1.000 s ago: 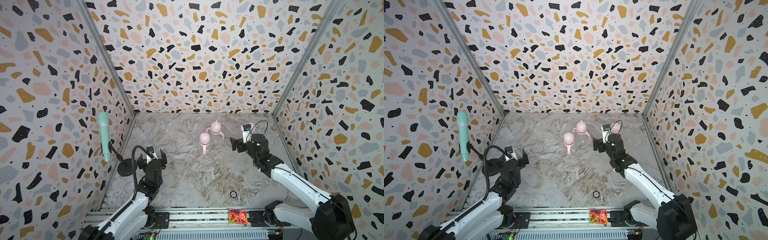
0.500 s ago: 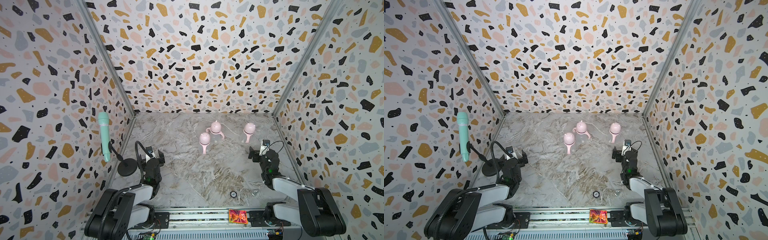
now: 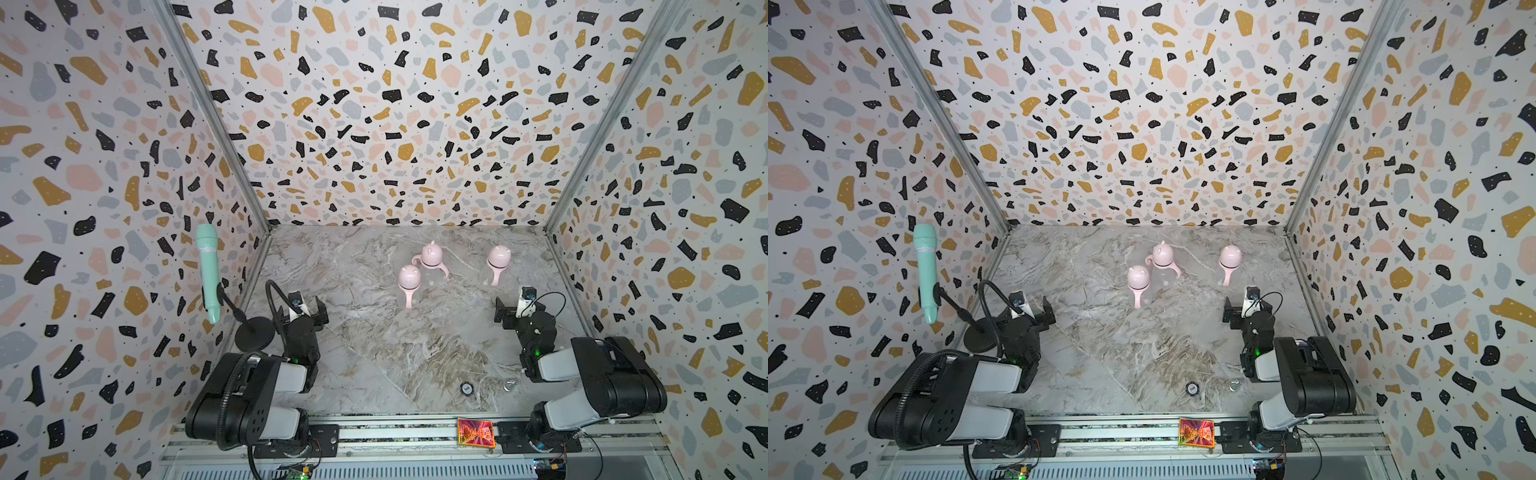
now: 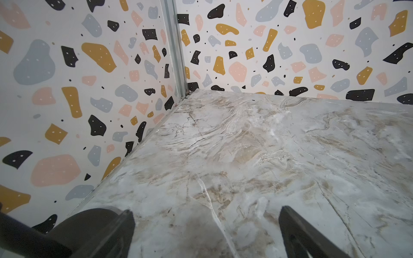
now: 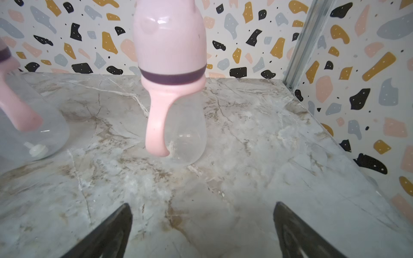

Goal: Assemble the baby bottles
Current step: Reset both arms

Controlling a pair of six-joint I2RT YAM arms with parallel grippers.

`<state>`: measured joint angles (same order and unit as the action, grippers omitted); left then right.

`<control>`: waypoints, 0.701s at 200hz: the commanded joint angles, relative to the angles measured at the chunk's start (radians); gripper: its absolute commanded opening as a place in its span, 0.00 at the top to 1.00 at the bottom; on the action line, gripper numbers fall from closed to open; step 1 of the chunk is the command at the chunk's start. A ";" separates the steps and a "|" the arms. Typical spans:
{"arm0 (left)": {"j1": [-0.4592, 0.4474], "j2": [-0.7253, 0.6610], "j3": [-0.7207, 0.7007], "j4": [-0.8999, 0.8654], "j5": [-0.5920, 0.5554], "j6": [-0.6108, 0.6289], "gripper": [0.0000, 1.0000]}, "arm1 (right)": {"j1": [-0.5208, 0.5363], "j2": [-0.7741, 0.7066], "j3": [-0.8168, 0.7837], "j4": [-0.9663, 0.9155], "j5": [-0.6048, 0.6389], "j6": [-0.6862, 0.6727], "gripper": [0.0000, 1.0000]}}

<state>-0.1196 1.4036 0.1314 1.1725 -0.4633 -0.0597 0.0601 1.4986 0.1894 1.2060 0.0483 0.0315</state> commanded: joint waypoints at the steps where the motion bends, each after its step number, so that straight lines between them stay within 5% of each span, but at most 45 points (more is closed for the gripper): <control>1: 0.005 -0.012 0.018 0.047 0.006 0.002 0.01 | 0.013 -0.013 0.025 0.016 0.036 -0.021 0.01; 140: 0.008 -0.007 0.021 0.048 0.033 0.014 0.00 | 0.017 -0.017 0.022 0.020 0.038 -0.026 0.01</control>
<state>-0.1184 1.4044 0.1383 1.1706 -0.4412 -0.0586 0.0723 1.4986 0.1982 1.2060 0.0772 0.0162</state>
